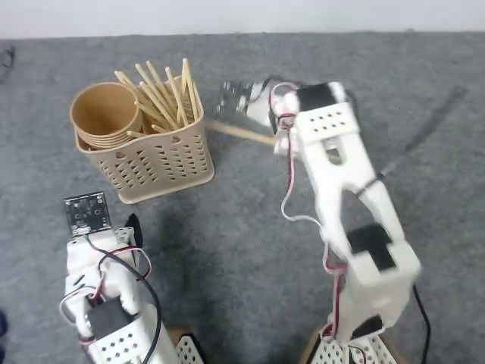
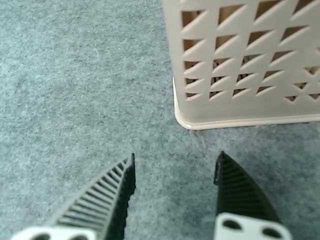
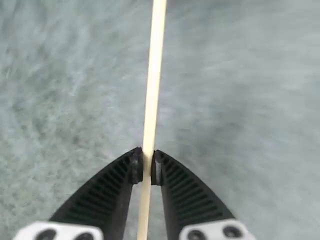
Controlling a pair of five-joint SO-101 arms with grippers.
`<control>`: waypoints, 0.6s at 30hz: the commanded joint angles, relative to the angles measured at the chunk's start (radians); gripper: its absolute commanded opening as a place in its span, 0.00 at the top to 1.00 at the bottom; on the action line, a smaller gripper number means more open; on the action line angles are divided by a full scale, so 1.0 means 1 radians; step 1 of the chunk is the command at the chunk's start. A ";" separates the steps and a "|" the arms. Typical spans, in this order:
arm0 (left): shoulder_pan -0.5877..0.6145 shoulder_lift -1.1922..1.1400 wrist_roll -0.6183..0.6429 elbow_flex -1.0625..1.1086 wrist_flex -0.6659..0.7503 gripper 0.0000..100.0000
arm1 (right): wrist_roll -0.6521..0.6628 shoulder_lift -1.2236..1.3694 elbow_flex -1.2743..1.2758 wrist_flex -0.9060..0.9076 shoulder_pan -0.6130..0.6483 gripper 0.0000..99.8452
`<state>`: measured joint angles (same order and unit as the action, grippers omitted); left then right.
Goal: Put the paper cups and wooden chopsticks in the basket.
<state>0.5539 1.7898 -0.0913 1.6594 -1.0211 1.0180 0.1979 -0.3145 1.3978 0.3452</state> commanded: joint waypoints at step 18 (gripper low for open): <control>0.002 0.011 -0.011 -0.005 0.008 0.76 | -1.100 -0.602 0.144 -0.591 0.229 0.99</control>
<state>0.5539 1.7898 -0.0913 1.6594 -1.0211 0.1450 -0.3713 -0.2424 0.9390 0.5432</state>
